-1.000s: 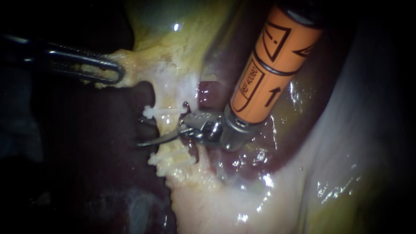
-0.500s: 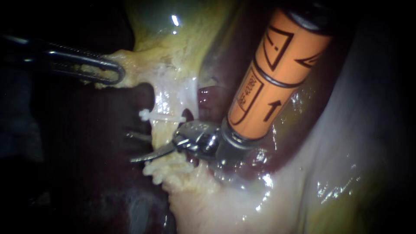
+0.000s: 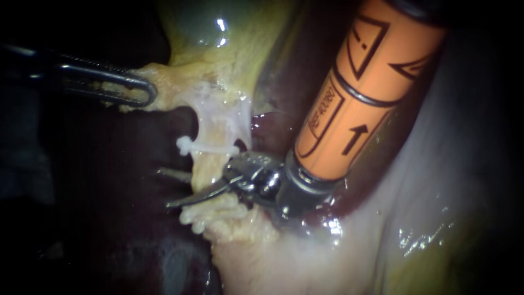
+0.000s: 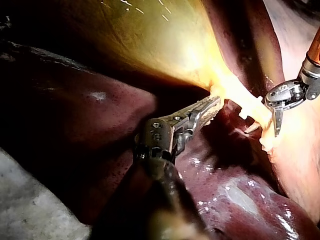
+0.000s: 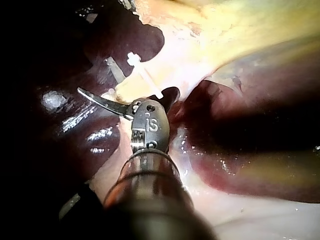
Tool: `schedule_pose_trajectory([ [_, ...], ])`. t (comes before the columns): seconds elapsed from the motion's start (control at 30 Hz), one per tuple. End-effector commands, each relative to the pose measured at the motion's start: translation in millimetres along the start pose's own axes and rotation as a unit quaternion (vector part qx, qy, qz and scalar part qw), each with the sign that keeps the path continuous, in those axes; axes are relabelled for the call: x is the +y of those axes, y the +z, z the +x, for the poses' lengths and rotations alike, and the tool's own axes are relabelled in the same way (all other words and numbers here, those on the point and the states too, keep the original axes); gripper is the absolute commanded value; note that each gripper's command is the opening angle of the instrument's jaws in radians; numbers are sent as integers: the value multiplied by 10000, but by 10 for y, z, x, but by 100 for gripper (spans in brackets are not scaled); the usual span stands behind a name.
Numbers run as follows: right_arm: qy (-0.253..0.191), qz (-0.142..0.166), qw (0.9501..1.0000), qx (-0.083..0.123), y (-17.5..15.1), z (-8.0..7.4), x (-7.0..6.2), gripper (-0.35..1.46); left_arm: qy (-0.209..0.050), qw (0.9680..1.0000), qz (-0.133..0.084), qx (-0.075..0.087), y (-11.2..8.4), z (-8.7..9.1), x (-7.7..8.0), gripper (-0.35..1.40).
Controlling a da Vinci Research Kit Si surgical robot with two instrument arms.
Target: Go to the cutting position left tube
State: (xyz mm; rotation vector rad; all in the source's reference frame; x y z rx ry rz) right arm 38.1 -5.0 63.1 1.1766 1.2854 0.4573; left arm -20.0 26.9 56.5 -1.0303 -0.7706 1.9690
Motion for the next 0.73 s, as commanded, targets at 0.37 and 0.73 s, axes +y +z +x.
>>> schedule_pose_trajectory([
  [0.37, 28, -31, 10000, 46, 4, 2, 4, 141, 0, 10000, 0, 0, 0, 0, 0, -35],
  [0.73, 27, -30, 10000, 46, 3, 2, 4, 141, 0, 10000, -1, 0, 0, 0, 0, -35],
])
